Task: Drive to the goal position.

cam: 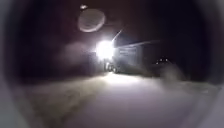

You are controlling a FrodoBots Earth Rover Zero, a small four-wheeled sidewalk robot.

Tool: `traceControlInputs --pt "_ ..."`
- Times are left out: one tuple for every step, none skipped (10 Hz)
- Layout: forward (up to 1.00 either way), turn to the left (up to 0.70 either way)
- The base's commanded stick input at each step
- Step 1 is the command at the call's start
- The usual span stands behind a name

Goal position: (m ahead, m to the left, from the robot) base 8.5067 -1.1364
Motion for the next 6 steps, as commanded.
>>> traceControlInputs --pt "1.0 -0.04" --pt "1.0 0.0" --pt "1.0 0.0" --pt "1.0 0.0" --pt "1.0 0.0" --pt "1.0 0.0"
